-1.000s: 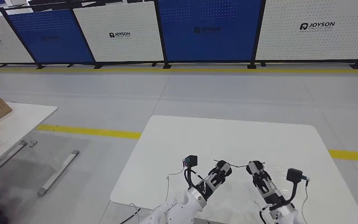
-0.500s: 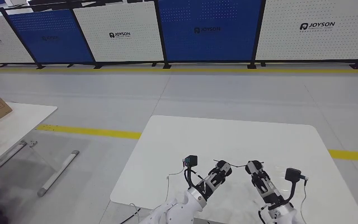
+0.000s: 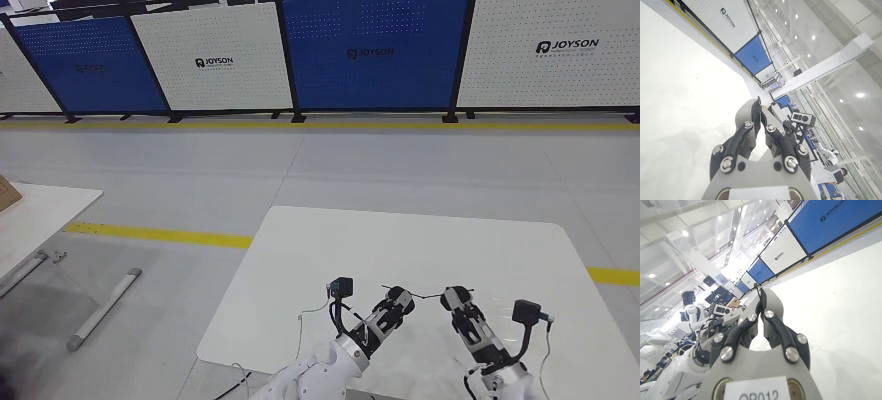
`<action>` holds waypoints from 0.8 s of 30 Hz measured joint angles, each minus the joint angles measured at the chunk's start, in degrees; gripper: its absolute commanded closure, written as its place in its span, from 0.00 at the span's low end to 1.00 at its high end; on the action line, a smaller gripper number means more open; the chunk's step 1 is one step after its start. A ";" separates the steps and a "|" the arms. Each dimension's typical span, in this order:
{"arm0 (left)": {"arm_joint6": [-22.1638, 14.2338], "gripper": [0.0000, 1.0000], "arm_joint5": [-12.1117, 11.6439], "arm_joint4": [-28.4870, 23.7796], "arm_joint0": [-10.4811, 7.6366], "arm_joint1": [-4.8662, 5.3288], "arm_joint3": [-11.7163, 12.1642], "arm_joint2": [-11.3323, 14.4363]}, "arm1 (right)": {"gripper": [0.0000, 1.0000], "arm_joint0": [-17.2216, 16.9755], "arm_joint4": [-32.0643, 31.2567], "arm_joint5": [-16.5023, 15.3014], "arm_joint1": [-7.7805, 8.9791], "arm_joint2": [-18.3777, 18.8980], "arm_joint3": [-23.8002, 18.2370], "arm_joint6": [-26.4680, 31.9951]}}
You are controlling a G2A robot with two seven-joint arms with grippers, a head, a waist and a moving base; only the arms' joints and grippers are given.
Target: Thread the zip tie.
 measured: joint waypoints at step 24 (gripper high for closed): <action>0.00 1.00 0.00 0.00 0.00 0.00 0.00 0.00 | 1.00 -0.79 -1.54 -0.02 -0.91 1.21 -0.66 1.05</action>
